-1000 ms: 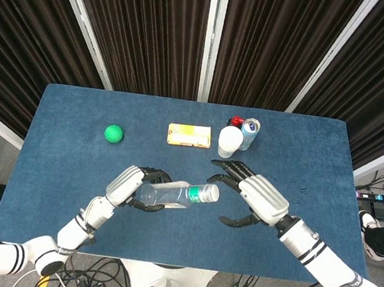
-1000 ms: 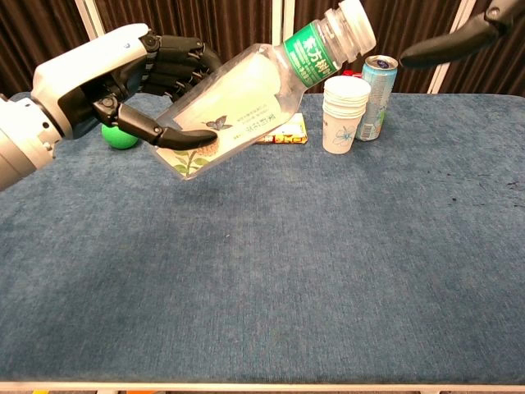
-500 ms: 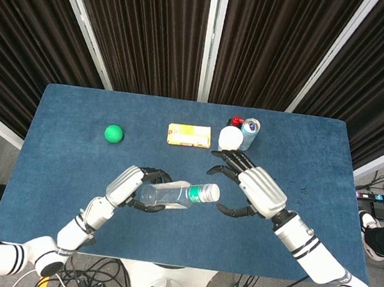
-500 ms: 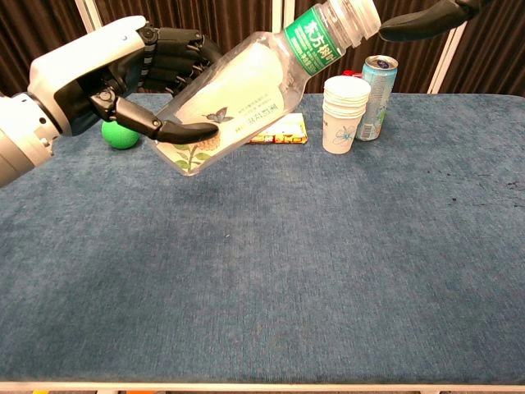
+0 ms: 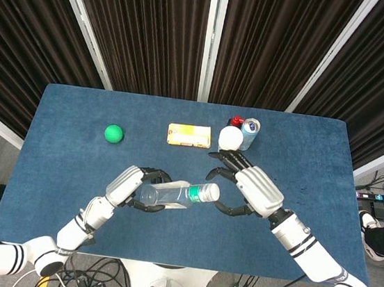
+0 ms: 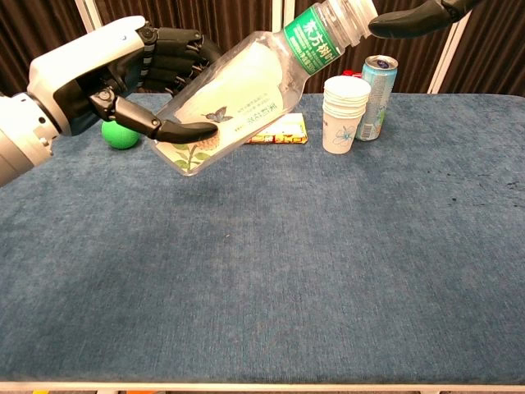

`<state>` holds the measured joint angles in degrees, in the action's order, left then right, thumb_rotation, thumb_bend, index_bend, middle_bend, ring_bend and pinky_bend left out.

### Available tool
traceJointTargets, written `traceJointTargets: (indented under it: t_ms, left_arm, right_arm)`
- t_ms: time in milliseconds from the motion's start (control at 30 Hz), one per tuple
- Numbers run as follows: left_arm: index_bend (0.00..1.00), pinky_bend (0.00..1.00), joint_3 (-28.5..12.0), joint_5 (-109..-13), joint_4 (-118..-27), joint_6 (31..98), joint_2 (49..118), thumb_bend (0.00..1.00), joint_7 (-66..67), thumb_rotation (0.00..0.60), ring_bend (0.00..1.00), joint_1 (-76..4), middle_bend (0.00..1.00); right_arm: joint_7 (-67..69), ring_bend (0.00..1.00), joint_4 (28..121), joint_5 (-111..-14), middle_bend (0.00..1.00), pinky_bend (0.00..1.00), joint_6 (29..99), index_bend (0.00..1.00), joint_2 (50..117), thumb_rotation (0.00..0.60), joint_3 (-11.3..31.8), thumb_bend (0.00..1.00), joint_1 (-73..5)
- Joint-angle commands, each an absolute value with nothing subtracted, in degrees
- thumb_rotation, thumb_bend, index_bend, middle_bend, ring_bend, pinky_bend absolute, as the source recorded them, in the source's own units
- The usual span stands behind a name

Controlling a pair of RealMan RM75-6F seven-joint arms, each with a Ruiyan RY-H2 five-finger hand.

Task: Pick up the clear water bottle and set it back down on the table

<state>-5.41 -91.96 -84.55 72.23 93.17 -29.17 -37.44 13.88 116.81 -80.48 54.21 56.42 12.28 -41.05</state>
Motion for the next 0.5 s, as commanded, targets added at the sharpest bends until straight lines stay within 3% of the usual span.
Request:
traceJointTargets:
  t_ms: [33,300,500]
  left_arm:
    - [0.56,0.52,-5.4,-91.95,-84.54,72.23,93.18,0.38,-29.18,0.6,0.47,-37.42,0.53]
    - [0.56,0.52,-5.39,-91.86,-84.55,72.31,93.1,0.38,-29.39,0.6,0.47,-37.3,0.53]
    - [0.56,0.52,-5.34,-91.87,-84.54,72.37,93.05,0.38,-29.5,0.6,0.47,-37.22,0.53]
  right_arm:
    - [13.57,0.0,116.71,-80.51,0.09,0.0,54.23,0.35,56.62,0.6,12.29,0.22,-41.1]
    - [12.77,0.0,116.68,-79.93,0.1,0.0,54.29,0.38,57.28,0.6,12.58,0.22,-41.27]
    - [11.86,0.0,116.67,-79.18,0.12,0.0,54.44,0.44,57.82,0.6,12.92,0.3,-41.44]
